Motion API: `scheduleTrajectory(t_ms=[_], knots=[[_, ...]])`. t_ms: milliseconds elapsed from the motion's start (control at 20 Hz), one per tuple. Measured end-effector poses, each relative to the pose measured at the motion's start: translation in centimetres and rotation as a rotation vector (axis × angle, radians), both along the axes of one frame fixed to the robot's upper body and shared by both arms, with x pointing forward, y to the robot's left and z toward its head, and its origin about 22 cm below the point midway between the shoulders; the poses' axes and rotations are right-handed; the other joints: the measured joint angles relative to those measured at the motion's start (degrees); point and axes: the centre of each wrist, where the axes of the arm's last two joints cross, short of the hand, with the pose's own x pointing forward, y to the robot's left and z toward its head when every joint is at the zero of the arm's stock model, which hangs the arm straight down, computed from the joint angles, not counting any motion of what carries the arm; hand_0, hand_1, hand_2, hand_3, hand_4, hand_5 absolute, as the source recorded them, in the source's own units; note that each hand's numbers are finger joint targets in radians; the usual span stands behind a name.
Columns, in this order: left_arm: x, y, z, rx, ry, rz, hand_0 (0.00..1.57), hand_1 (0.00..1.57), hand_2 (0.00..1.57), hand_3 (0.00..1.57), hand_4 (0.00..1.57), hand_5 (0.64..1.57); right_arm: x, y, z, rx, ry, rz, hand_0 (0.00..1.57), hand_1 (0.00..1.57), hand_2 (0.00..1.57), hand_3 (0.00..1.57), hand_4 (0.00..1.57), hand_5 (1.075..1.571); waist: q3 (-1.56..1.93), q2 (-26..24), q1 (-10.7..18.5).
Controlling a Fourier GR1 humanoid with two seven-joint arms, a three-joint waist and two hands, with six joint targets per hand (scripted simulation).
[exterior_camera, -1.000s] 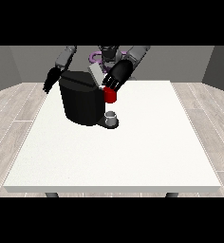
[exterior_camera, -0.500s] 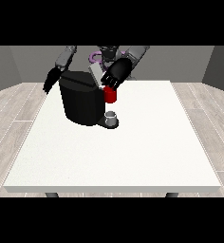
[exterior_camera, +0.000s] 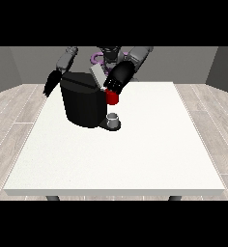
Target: Insert the coffee pod into the coffee machine and close the lid
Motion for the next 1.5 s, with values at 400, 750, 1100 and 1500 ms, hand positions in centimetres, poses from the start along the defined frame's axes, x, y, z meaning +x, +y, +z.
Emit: scheduleTrajectory(t_ms=[400, 750, 1100, 1500], knots=[[0.1, 0.4, -1.0, 0.034, -0.022, -0.008, 1.11, 1.11, 1.13, 0.97, 0.00, 1.571, 0.2, 0.4, 0.8, 0.000, 0.001, -0.004, 0.00, 0.00, 0.00, 0.00, 0.04, 1.571, 0.01, 0.7, -0.2], [0.1, 0.1, -0.1, 0.005, -0.086, -0.032, 1.25, 1.25, 1.21, 0.95, 0.00, 1.571, 0.3, 0.5, 0.7, -0.014, -0.010, -0.013, 0.00, 0.00, 0.00, 0.00, 0.07, 1.571, 0.04, 1.7, -0.2], [-0.2, 0.3, 0.6, 0.009, -0.158, -0.063, 1.22, 1.22, 1.17, 0.89, 0.00, 1.571, 0.4, 0.3, 0.7, -0.027, -0.026, -0.015, 0.00, 0.00, 0.00, 0.00, 0.16, 1.571, 0.19, 2.9, -0.1], [-0.5, 1.3, 1.7, 0.077, -0.210, -0.072, 0.51, 0.51, 0.78, 0.60, 0.00, 1.571, 0.5, 1.2, 1.5, -0.036, -0.044, -0.011, 0.00, 0.00, 0.00, 0.00, 0.15, 1.571, 0.16, 4.1, -0.8]])
